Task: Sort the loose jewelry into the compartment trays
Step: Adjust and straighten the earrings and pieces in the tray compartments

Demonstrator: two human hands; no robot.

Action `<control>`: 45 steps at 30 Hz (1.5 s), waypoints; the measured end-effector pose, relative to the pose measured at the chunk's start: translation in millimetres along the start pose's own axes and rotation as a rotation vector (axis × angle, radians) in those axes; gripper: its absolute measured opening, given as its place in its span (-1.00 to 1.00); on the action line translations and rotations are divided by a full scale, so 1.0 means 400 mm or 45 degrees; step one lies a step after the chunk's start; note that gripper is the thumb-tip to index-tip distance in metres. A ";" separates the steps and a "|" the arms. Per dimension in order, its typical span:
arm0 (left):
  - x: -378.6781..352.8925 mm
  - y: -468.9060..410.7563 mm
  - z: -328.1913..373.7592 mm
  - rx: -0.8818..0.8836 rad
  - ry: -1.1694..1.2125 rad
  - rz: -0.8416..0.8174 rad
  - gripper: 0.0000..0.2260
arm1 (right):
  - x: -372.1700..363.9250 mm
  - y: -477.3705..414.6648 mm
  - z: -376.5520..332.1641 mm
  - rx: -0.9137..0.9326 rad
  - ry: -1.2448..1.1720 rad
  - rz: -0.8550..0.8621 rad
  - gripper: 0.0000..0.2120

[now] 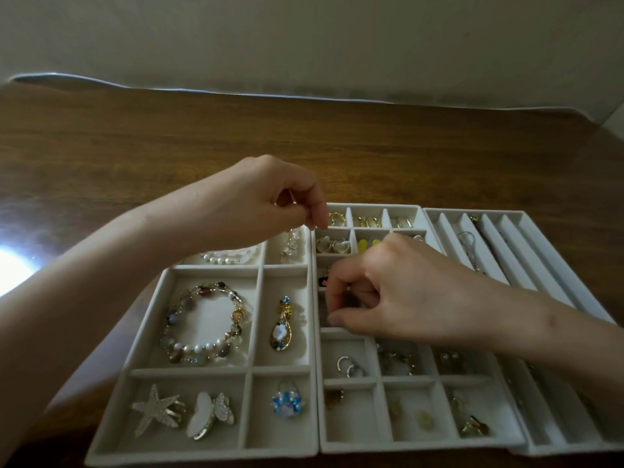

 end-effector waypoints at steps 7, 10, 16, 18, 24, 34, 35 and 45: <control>-0.003 -0.001 -0.007 0.005 -0.010 -0.015 -0.76 | 0.032 0.010 0.010 -0.018 -0.137 0.027 -0.97; -0.008 -0.001 -0.002 -0.011 -0.019 -0.046 -0.76 | 0.058 0.019 0.033 -0.032 -0.201 0.059 -0.96; -0.021 -0.002 0.000 -0.055 -0.020 -0.105 -0.76 | 0.066 0.029 0.051 -0.045 -0.193 0.058 -0.94; -0.028 -0.001 0.003 -0.085 -0.008 -0.145 -0.77 | 0.063 0.030 0.046 -0.042 -0.182 0.040 -0.94; -0.047 0.006 0.014 -0.149 -0.003 -0.262 -0.77 | 0.036 0.019 0.014 -0.032 0.045 -0.016 -0.92; -0.026 -0.001 0.000 -0.083 -0.014 -0.161 -0.73 | 0.016 0.051 -0.046 0.138 -0.074 -0.175 -0.90; -0.025 0.000 0.001 -0.081 -0.017 -0.156 -0.73 | 0.009 0.053 -0.050 0.158 -0.026 -0.187 -0.89; -0.026 0.002 0.007 -0.075 -0.016 -0.155 -0.75 | -0.026 0.065 -0.072 0.244 0.233 -0.129 -0.91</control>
Point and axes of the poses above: each hand's wrist, its own y-axis away from the middle knuckle, its own x-axis out of the back of the hand, z = x × y, the point moved 9 cm from there along -y, towards the middle knuckle, and after that the axes turned 1 degree about -x, right-handed, at the moved point
